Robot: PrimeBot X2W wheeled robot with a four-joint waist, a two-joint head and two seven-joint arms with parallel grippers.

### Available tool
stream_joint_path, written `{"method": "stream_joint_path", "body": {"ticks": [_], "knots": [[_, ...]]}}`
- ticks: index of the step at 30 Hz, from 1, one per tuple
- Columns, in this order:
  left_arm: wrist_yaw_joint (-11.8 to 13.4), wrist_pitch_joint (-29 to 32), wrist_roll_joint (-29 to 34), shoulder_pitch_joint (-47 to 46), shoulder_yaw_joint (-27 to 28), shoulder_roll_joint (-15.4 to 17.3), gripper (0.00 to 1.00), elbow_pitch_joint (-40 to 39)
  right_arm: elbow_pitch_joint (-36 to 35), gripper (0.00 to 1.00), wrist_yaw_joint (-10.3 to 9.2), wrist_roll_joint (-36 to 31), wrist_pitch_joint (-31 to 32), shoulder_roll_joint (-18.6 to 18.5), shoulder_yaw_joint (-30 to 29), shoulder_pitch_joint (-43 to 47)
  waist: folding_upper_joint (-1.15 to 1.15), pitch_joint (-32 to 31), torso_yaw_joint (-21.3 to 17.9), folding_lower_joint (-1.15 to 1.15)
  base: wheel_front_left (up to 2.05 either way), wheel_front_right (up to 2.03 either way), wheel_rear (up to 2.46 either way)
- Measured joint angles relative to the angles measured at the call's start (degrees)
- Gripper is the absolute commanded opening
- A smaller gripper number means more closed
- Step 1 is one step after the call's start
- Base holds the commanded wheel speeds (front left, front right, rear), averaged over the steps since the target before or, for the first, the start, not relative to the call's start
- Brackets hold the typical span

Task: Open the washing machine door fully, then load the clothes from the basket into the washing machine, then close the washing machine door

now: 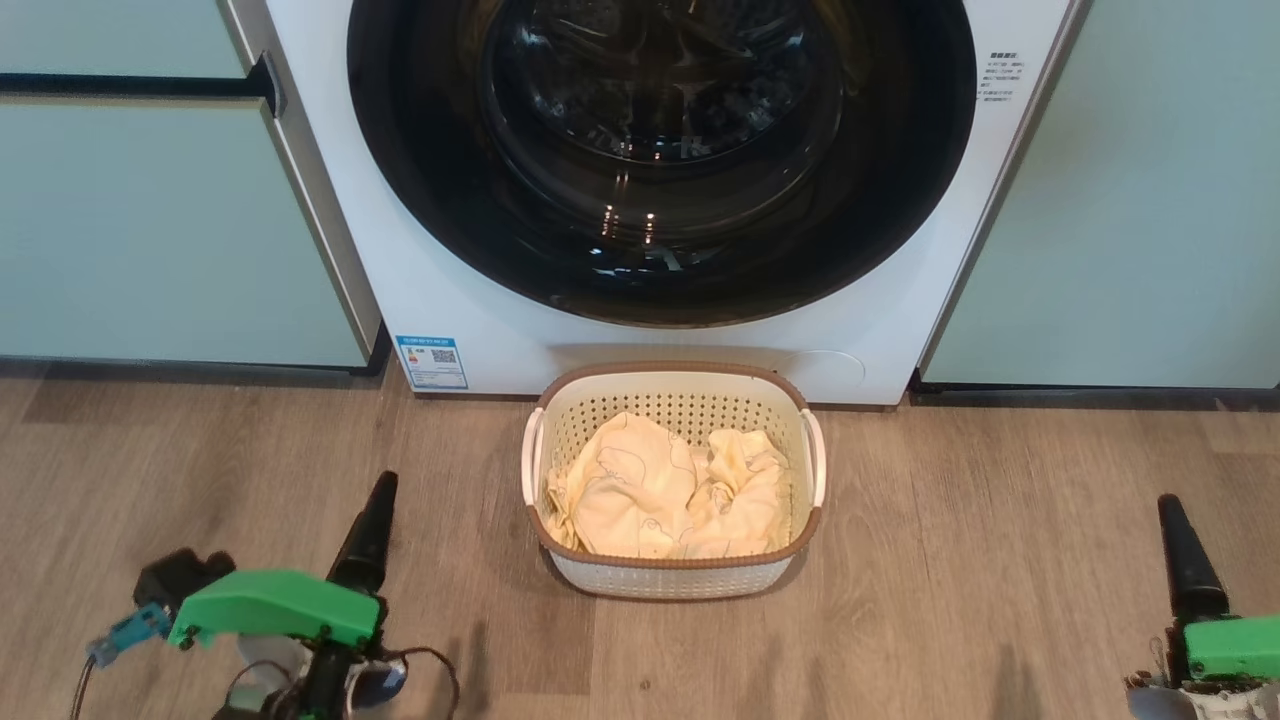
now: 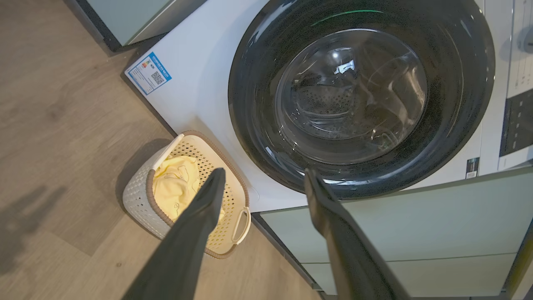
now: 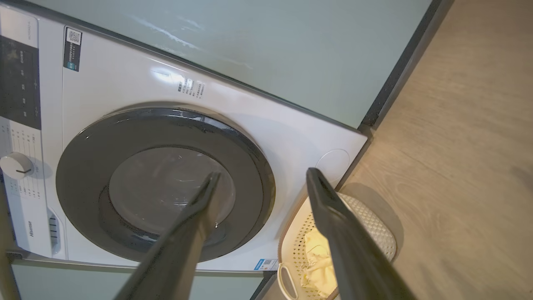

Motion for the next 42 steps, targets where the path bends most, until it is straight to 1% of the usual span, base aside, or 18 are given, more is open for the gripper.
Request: {"method": "stream_joint_path", "body": {"ticks": [1, 2, 8, 12, 16, 21, 27, 42], "knots": [[0.0, 0.0, 1.5, 0.0, -0.1, 0.0, 1.0, -0.2, 0.0, 1.0, 0.0, -1.8, -0.1, -0.1, 0.0, -0.1, 0.0, 0.0, 0.0, 0.0, 0.0, 0.0, 0.0], [0.0, 0.0, 1.5, 0.0, -0.1, 0.0, 1.0, -0.2, 0.0, 1.0, 0.0, -1.8, -0.1, -0.1, 0.0, -0.1, 0.0, 0.0, 0.0, 0.0, 0.0, 0.0, 0.0], [1.0, -1.0, 10.9, 0.0, -1.4, 0.3, 1.0, -1.5, -0.6, 1.0, 0.0, -12.0, -1.2, 0.0, -0.5, -0.5, 0.0, 0.2, -0.1, 0.0, 0.0, 0.0, 0.0], [1.9, -1.6, 16.1, 0.0, -1.9, 0.9, 1.0, -1.8, -1.0, 1.0, 0.0, -18.5, -1.8, 0.0, -0.7, -0.5, 0.0, 0.3, -0.1, 0.0, 0.0, 0.0, 0.0], [2.5, -2.4, 20.0, 0.0, -2.8, 1.5, 1.0, -2.2, -1.5, 1.0, 0.0, -24.4, -2.5, 0.0, -0.7, -0.5, 0.0, 0.4, -0.2, 0.0, 0.0, 0.0, 0.0], [2.5, -3.3, 24.0, 0.0, -3.5, 1.7, 1.0, -2.7, -1.6, 1.0, 0.0, -30.5, -3.2, 0.1, -0.5, -0.5, 0.0, 0.4, -0.3, 0.0, 0.0, 0.0, 0.0], [2.5, -4.0, 27.7, 0.0, -4.4, 1.8, 1.0, -2.6, -1.8, 1.0, 0.0, -36.3, -4.2, 0.5, -0.2, -0.5, 0.0, 0.3, -0.4, 0.0, 0.0, 0.0, 0.0], [2.4, -6.8, 37.5, -0.2, -5.8, 2.3, 1.0, -1.1, -1.8, 1.0, 0.0, -47.6, -6.7, 0.7, 1.1, -0.6, 0.0, 0.1, -0.4, 0.0, 0.0, 0.0, 0.0]]}}
